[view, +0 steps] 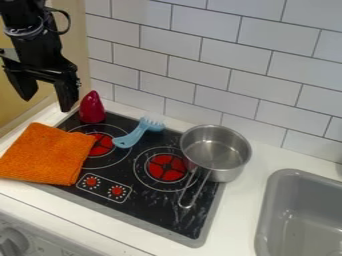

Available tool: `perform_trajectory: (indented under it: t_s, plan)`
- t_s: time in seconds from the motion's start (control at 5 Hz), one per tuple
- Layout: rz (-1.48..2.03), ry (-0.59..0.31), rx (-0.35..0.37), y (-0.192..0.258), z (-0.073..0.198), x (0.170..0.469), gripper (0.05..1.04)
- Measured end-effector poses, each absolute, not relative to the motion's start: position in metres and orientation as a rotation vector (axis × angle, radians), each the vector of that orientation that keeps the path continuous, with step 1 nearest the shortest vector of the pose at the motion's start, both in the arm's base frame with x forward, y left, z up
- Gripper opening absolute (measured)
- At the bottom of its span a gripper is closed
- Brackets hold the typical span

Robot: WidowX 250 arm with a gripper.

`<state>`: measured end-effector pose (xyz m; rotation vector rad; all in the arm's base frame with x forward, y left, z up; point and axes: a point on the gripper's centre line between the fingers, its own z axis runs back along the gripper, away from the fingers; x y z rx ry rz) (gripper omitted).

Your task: Moved a red object to the right stove.

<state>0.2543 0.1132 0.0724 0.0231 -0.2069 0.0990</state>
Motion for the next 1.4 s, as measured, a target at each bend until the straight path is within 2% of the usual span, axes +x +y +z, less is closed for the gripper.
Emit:
perform_trajectory:
  t_s: [0.2, 0.4, 0.8, 1.4]
  plan:
    - [0.104, -0.149, -0.005, 0.106, 0.057, 0.241, 0.999]
    - [0.105, -0.142, -0.027, 0.103, 0.051, 0.243, 0.999]
    - [0.106, -0.216, -0.038, 0.106, 0.05, 0.271, 0.999]
    - [0.064, -0.354, 0.041, 0.119, 0.033, 0.31, 0.999]
